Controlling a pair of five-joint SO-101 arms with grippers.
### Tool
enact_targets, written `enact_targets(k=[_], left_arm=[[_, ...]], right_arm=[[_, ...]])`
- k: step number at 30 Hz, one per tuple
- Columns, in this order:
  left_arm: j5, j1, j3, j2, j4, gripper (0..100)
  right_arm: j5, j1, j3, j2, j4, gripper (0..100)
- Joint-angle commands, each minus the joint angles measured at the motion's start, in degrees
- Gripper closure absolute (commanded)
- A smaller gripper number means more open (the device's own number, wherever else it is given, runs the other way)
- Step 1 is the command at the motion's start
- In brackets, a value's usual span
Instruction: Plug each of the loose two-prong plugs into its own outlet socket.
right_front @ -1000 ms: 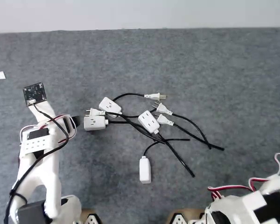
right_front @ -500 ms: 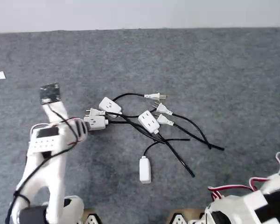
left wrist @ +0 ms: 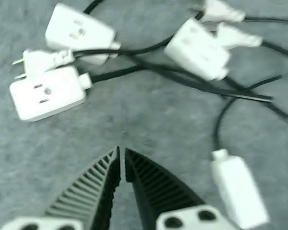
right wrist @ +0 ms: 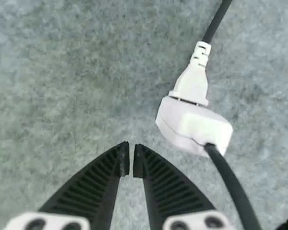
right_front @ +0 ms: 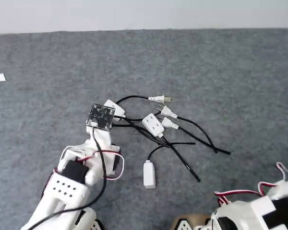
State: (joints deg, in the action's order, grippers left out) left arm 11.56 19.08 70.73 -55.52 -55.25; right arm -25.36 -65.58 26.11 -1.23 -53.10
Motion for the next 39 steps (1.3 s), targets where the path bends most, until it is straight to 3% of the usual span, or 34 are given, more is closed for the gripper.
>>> enact_targets(k=[1, 6, 9, 25, 35, 39], left_arm=[[0.70, 8.09, -0.57, -1.76, -0.79, 99], [0.88, 26.29, -1.54, -1.05, -0.53, 99], [3.08, 30.59, -4.79, 0.18, 0.09, 99], [6.15, 29.10, -13.32, 33.67, 9.14, 99], [6.15, 17.85, -14.73, 35.16, 6.42, 99], [5.98, 16.88, -14.73, 35.16, 6.59, 99]], right_arm=[[-0.88, -0.13, 1.85, 0.31, 5.32, 99.0], [-0.88, 0.22, 3.52, 0.22, 7.52, 99.0], [-0.88, 0.22, 3.60, 0.22, 7.52, 99.0], [-0.53, 1.27, 3.60, 0.22, 7.08, 99.0], [-0.88, 1.36, 3.43, 0.22, 7.52, 99.0], [-0.70, 2.42, 3.52, 0.22, 7.52, 99.0]])
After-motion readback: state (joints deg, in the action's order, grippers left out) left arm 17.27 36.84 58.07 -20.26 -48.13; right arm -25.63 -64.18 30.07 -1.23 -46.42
